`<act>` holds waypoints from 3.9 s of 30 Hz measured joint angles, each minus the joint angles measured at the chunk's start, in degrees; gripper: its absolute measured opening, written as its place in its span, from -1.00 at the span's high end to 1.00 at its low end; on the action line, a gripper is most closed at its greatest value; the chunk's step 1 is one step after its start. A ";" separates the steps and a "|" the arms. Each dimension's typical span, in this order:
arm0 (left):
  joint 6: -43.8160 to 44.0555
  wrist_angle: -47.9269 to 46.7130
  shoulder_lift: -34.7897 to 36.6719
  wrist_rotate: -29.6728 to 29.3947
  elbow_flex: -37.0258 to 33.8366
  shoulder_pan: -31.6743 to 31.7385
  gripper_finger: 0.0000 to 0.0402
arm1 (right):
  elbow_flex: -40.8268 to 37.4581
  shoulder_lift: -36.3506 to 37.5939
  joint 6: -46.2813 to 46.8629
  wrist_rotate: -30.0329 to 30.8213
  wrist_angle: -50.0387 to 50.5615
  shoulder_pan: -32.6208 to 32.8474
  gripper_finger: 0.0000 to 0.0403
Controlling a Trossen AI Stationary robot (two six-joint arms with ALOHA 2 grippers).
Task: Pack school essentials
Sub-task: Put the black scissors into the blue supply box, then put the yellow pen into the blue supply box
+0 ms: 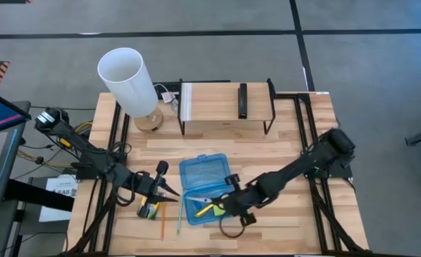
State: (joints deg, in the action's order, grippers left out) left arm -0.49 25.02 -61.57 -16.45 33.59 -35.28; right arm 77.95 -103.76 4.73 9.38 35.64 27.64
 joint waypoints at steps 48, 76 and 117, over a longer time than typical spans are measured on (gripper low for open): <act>4.13 6.14 4.43 -2.24 -6.80 0.27 0.67 | 8.73 -13.88 -6.57 -3.87 -19.57 -5.35 0.77; 4.18 5.75 4.43 -2.42 -6.80 0.29 0.67 | 8.77 -8.30 2.34 -3.08 3.96 -3.12 0.98; 4.35 5.55 4.23 -2.86 -6.78 0.29 0.67 | 7.79 -9.87 6.11 -6.46 7.61 -3.28 0.99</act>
State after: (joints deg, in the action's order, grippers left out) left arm 3.86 30.57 -57.34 -19.31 26.81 -34.99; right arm 85.73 -113.63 10.84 2.92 43.25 24.36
